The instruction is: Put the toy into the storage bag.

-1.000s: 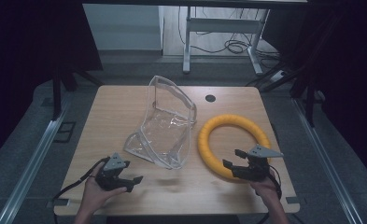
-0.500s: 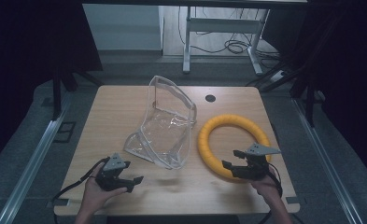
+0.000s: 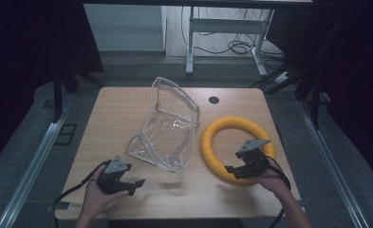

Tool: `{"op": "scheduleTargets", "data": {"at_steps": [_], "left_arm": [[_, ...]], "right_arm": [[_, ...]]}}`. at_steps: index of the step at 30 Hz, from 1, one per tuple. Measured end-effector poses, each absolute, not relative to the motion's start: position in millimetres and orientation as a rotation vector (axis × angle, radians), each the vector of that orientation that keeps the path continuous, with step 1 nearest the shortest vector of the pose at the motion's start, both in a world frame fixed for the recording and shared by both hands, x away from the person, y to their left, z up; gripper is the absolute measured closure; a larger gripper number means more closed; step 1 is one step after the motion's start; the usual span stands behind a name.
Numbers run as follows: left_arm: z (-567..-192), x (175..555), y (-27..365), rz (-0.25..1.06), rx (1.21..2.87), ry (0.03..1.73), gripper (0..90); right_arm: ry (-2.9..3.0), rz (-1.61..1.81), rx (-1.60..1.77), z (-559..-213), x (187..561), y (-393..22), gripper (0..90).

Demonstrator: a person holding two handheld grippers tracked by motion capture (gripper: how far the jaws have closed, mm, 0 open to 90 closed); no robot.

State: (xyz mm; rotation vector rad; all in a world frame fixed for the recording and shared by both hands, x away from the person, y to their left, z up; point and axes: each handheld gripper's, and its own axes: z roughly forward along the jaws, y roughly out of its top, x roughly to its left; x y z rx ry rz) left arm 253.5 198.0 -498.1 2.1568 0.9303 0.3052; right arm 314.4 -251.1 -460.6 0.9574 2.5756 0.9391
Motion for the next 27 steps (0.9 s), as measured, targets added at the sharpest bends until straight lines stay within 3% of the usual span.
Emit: {"op": "scheduleTargets", "data": {"at_steps": [27], "left_arm": [[-499,254,197,0.301,2.163,0.928,21.4]], "right_arm": [[2.820,0.594,0.881,-488,343,-198,28.1]]}}
